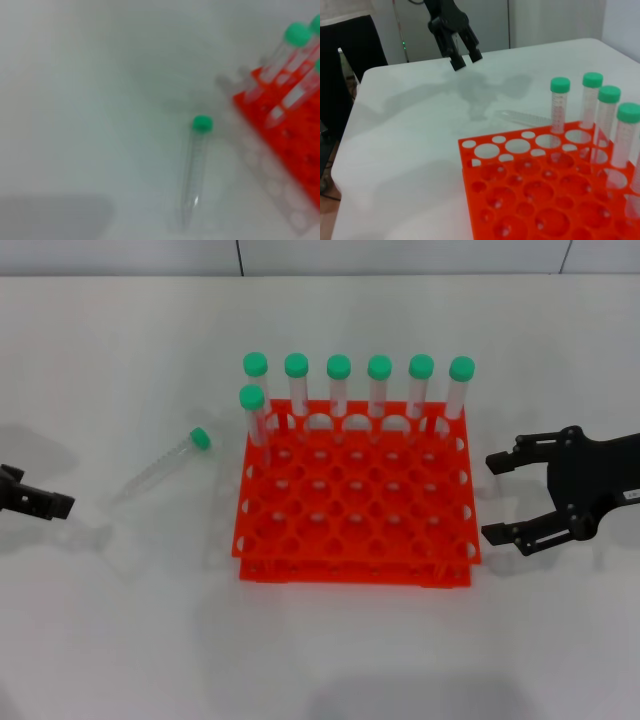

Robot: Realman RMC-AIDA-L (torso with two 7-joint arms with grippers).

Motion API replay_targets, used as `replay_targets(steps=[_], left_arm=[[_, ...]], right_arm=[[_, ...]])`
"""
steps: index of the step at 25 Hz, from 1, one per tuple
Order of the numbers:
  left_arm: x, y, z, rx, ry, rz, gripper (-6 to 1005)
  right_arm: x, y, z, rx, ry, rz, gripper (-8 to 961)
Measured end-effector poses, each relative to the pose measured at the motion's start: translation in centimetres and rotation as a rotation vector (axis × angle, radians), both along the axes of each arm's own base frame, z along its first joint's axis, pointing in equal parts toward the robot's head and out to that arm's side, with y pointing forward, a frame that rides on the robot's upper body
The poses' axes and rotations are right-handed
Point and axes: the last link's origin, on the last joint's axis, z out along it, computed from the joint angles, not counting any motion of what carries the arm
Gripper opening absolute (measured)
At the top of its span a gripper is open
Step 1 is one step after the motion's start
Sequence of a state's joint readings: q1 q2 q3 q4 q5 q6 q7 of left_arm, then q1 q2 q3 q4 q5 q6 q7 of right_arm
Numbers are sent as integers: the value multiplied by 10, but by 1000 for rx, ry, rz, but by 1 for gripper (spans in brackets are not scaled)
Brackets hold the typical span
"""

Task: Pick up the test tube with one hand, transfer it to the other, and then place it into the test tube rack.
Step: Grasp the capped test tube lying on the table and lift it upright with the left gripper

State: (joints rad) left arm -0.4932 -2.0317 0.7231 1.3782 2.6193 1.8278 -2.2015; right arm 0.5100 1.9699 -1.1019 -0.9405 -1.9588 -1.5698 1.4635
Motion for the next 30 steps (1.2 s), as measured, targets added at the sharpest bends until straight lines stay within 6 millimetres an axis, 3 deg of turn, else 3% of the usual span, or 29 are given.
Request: replay_targets(steps=[10, 30], left_arm=[[-2, 23, -27, -70, 121, -23, 872], [-4, 58, -64, -121, 136, -62, 870]], right_arm=[[-3, -1, -4, -11, 0, 13, 873], [-3, -2, -9, -21, -2, 12, 873]])
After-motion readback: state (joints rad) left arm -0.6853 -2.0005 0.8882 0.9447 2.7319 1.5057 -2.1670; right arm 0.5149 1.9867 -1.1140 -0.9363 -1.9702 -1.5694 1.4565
